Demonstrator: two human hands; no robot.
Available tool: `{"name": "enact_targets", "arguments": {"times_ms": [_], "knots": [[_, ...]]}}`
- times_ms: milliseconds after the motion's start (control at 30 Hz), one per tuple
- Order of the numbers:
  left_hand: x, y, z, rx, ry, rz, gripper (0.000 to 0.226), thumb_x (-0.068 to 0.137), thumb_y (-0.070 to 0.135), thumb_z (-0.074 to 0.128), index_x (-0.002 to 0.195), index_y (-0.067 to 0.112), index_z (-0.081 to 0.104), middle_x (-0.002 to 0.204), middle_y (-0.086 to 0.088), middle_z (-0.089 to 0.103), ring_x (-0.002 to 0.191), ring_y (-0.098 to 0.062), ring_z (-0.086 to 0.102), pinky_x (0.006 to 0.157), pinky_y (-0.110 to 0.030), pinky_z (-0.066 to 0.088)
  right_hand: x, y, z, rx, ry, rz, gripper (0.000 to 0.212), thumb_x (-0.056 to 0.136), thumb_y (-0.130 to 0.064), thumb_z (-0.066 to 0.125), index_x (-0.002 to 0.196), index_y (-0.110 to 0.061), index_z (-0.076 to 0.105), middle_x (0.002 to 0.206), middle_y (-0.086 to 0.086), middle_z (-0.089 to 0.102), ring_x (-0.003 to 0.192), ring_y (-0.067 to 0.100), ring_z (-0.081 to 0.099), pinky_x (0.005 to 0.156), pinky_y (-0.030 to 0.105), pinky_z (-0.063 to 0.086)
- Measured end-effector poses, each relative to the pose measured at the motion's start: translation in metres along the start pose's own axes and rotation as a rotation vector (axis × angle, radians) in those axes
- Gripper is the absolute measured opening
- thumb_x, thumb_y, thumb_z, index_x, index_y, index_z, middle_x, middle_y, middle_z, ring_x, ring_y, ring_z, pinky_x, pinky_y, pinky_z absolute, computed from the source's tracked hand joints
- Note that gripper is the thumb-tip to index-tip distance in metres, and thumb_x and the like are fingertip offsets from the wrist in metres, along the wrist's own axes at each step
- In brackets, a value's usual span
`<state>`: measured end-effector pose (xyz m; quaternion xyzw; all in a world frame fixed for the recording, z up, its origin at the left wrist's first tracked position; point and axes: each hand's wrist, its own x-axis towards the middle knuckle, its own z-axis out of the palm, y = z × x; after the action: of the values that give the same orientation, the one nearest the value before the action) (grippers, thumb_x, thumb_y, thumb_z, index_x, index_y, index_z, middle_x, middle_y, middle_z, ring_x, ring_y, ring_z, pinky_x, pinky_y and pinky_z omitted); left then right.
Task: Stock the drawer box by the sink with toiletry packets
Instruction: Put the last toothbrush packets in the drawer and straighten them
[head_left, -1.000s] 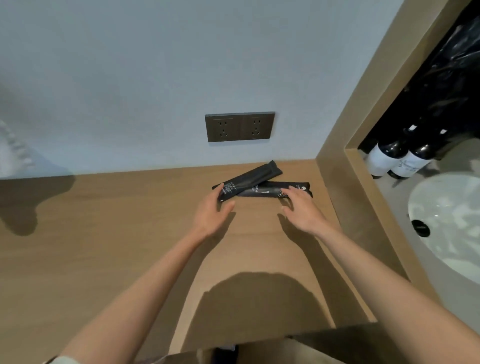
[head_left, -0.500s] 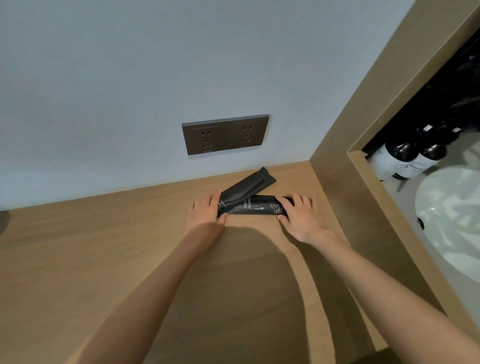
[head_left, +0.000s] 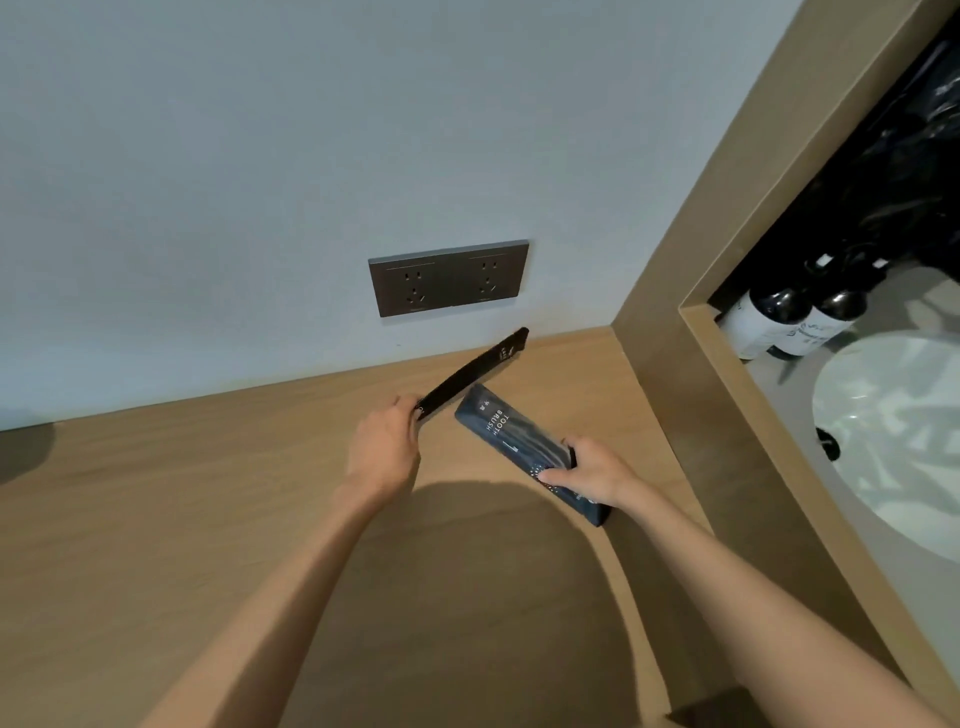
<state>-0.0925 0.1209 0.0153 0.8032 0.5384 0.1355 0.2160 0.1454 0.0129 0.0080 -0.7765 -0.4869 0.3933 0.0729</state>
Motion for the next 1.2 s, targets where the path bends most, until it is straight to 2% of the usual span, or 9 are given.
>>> {"name": "enact_targets", "arguments": {"times_ms": [167, 300, 433, 500, 567, 633, 800, 967, 1200], "knots": [[-0.046, 0.035, -0.031, -0.331, -0.039, -0.090, 0.017, 0.097, 0.012, 0.046, 0.094, 0.008, 0.062, 0.070, -0.005, 0.056, 0.063, -0.023, 0.053, 0.048, -0.016, 0.030, -0.054, 0.008, -0.011, 0.107, 0.084, -0.038, 0.024, 0.088, -0.031, 0.065, 0.099, -0.016, 0.050, 0.105, 0.004, 0.064, 0.096, 0.023, 0.061, 0.079, 0.037, 0.051], [-0.087, 0.070, -0.047, -0.725, -0.129, -0.241, 0.011, 0.095, 0.012, 0.053, 0.094, 0.008, 0.063, 0.083, -0.011, 0.060, 0.077, -0.020, 0.052, 0.068, -0.031, 0.040, -0.127, 0.014, -0.036, 0.258, 0.253, -0.078, 0.023, 0.092, -0.030, 0.061, 0.102, -0.012, 0.051, 0.094, -0.001, 0.061, 0.083, 0.013, 0.059, 0.060, 0.020, 0.045], [-0.131, 0.117, -0.058, -0.945, -0.213, -0.271, 0.010, 0.094, 0.018, 0.055, 0.092, 0.015, 0.064, 0.087, -0.007, 0.060, 0.079, -0.018, 0.053, 0.074, -0.035, 0.043, -0.211, 0.026, -0.063, 0.504, 0.378, -0.070, 0.023, 0.091, -0.029, 0.063, 0.104, -0.015, 0.052, 0.094, -0.003, 0.063, 0.082, 0.010, 0.063, 0.066, 0.025, 0.053], [-0.154, 0.147, -0.062, -1.017, -0.281, -0.253, 0.012, 0.095, 0.020, 0.054, 0.096, 0.017, 0.065, 0.090, -0.005, 0.064, 0.080, -0.018, 0.057, 0.077, -0.035, 0.047, -0.252, 0.039, -0.074, 0.676, 0.424, -0.082, 0.014, 0.091, -0.025, 0.063, 0.099, -0.020, 0.054, 0.090, -0.006, 0.066, 0.074, 0.002, 0.066, 0.059, 0.017, 0.052], [-0.176, 0.178, -0.062, -1.047, -0.344, -0.233, 0.013, 0.095, 0.021, 0.054, 0.098, 0.019, 0.066, 0.090, -0.003, 0.068, 0.081, -0.016, 0.061, 0.075, -0.033, 0.050, -0.288, 0.057, -0.083, 0.851, 0.471, -0.098, 0.010, 0.091, -0.018, 0.063, 0.099, -0.018, 0.057, 0.087, -0.005, 0.068, 0.065, -0.005, 0.066, 0.053, 0.009, 0.047], [-0.195, 0.208, -0.057, -1.048, -0.401, -0.199, 0.014, 0.095, 0.021, 0.053, 0.099, 0.019, 0.066, 0.091, -0.003, 0.069, 0.083, -0.017, 0.063, 0.073, -0.030, 0.052, -0.322, 0.081, -0.091, 0.969, 0.512, -0.104, 0.015, 0.090, -0.016, 0.063, 0.105, -0.015, 0.059, 0.089, 0.000, 0.072, 0.069, 0.000, 0.068, 0.057, 0.011, 0.049], [-0.238, 0.290, -0.030, -0.966, -0.557, -0.082, 0.022, 0.094, 0.023, 0.054, 0.111, 0.015, 0.065, 0.102, -0.013, 0.071, 0.097, -0.030, 0.066, 0.085, -0.040, 0.054, -0.405, 0.157, -0.103, 1.053, 0.634, -0.085, 0.013, 0.090, -0.015, 0.063, 0.103, -0.017, 0.062, 0.088, -0.001, 0.075, 0.076, 0.006, 0.070, 0.061, 0.015, 0.052], [-0.277, 0.383, 0.011, -0.919, -0.636, 0.024, 0.022, 0.095, 0.021, 0.054, 0.109, 0.009, 0.064, 0.087, -0.007, 0.071, 0.071, -0.010, 0.067, 0.065, -0.023, 0.057, -0.477, 0.234, -0.110, 1.068, 0.742, -0.034, 0.014, 0.089, -0.016, 0.064, 0.103, -0.014, 0.062, 0.084, -0.003, 0.073, 0.071, 0.003, 0.067, 0.060, 0.014, 0.050], [-0.317, 0.490, 0.065, -0.867, -0.744, 0.194, 0.017, 0.095, 0.016, 0.053, 0.102, 0.007, 0.065, 0.078, -0.007, 0.070, 0.068, -0.013, 0.066, 0.061, -0.023, 0.055, -0.545, 0.318, -0.133, 1.071, 0.888, 0.047, 0.016, 0.089, -0.020, 0.065, 0.104, -0.016, 0.062, 0.088, -0.002, 0.075, 0.077, 0.009, 0.071, 0.062, 0.019, 0.052]]}}
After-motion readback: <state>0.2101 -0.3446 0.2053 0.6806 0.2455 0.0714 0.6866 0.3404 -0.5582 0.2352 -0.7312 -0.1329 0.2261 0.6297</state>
